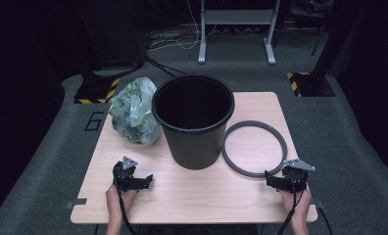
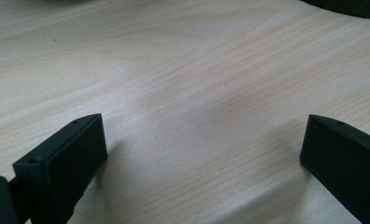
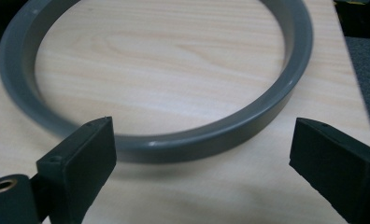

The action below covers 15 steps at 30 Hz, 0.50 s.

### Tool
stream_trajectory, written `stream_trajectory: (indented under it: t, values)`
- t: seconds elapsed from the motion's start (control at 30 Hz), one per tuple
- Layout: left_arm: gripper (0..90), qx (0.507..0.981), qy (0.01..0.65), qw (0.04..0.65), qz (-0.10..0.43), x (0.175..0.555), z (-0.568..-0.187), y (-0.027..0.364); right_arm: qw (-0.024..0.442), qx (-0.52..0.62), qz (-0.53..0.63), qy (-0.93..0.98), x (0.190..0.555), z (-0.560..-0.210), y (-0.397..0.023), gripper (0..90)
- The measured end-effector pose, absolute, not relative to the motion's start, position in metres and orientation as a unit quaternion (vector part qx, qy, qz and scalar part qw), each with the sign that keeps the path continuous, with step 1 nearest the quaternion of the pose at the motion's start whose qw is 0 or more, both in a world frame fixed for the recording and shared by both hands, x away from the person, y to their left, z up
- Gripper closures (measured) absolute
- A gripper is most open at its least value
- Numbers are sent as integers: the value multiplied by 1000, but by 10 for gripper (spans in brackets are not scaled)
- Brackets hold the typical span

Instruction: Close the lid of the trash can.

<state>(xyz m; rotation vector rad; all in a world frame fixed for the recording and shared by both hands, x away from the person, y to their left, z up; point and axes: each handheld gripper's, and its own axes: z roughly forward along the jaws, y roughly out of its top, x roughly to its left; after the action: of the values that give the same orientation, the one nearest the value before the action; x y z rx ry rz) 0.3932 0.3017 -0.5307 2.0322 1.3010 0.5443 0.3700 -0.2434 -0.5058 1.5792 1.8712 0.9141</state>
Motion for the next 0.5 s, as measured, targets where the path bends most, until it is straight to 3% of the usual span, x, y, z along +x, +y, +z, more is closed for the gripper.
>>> stream_trajectory:
  t: [0.33, 0.5]
  values:
    - [4, 777, 496, 328, 208, 393, -531, 302, 264, 602, 333, 676, 413, -493, -265, 66]
    - [11, 777, 495, 330, 207, 393, -531, 301, 247, 608, 335, 676, 438, -494, -274, 114]
